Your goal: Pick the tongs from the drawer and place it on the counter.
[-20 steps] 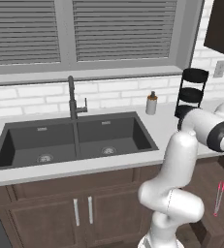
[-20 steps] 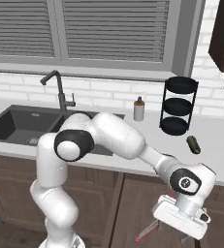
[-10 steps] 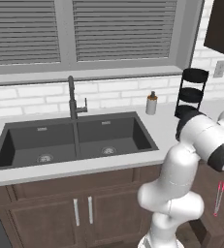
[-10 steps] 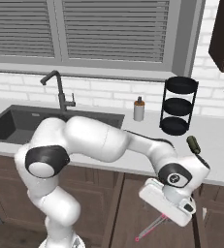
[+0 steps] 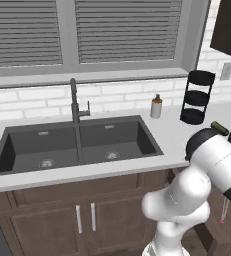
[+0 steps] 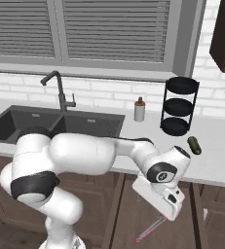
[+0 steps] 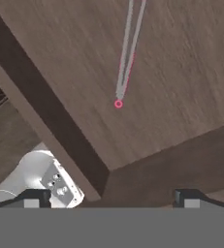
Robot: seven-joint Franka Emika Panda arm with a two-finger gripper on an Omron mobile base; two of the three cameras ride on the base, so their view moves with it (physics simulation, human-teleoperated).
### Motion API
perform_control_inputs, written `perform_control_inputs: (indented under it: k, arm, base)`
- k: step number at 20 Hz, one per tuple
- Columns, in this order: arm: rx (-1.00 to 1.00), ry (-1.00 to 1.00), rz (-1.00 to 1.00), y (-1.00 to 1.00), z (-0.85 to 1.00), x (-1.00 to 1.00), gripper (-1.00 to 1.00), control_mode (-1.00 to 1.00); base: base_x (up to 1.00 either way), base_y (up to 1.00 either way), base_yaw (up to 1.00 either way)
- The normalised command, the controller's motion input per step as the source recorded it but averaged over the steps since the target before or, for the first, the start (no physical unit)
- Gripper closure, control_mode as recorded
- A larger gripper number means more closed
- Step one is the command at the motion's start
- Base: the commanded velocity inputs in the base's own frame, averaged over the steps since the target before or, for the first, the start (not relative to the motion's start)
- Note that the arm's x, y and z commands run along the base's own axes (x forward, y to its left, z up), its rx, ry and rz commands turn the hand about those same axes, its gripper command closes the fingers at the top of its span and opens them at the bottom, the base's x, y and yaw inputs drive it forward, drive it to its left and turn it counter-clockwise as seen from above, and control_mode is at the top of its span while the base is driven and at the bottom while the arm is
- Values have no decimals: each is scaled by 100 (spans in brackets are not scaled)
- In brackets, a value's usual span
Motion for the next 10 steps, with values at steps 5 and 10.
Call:
perform_control_inputs:
  k: [5, 10]
  arm:
    - [-23, 20, -16, 2, -44, 43, -100, -100]
    - [-7, 18, -2, -17, -48, 31, -100, -100]
  base:
    - [0, 0, 0]
    - [0, 0, 0]
